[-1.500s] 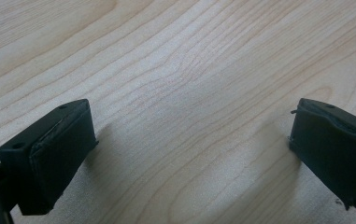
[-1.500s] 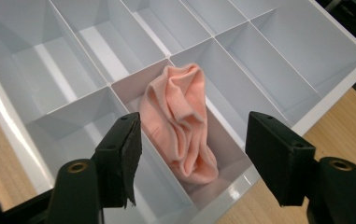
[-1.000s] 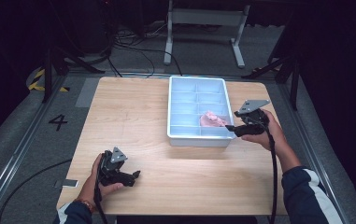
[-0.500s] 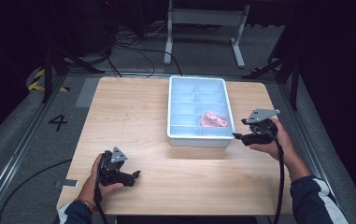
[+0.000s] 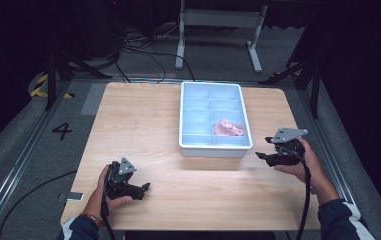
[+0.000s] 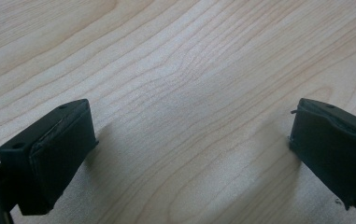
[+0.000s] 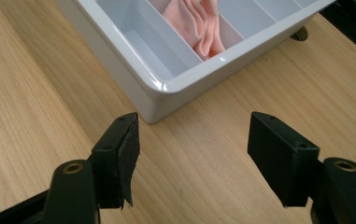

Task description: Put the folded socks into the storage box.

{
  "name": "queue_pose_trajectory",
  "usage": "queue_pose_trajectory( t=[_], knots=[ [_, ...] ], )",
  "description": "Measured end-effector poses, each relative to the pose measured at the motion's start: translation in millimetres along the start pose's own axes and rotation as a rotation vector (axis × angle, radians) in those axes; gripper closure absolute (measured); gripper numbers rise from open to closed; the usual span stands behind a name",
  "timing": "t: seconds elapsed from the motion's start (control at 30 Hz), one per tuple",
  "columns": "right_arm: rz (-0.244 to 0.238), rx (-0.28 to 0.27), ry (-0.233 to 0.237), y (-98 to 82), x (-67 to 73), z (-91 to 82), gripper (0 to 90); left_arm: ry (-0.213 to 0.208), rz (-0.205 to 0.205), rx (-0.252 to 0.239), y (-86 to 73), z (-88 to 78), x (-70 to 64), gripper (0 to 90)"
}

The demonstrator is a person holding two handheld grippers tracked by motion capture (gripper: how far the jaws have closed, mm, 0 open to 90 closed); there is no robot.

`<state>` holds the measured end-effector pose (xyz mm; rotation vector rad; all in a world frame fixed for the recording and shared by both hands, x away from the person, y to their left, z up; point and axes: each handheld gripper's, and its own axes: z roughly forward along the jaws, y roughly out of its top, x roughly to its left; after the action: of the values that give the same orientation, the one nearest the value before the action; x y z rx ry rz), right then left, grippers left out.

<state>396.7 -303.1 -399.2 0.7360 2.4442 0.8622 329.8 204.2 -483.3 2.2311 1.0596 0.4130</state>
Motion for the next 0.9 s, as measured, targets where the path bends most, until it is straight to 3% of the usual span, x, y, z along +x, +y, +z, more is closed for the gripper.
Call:
queue_pose_trajectory(
  t=[0.5, 0.9],
  knots=[
    [-0.005, 0.018, -0.013, -34.6, 11.8, -8.6, 34.4, 0.001, 0.001, 0.003, 0.1, -0.2, 0.1, 0.5],
    [0.018, 0.025, -0.010, -59.2, 16.7, -12.3, 34.5, 0.001, 0.000, 0.003, 0.1, -0.1, 0.1, 0.5]
  ],
)
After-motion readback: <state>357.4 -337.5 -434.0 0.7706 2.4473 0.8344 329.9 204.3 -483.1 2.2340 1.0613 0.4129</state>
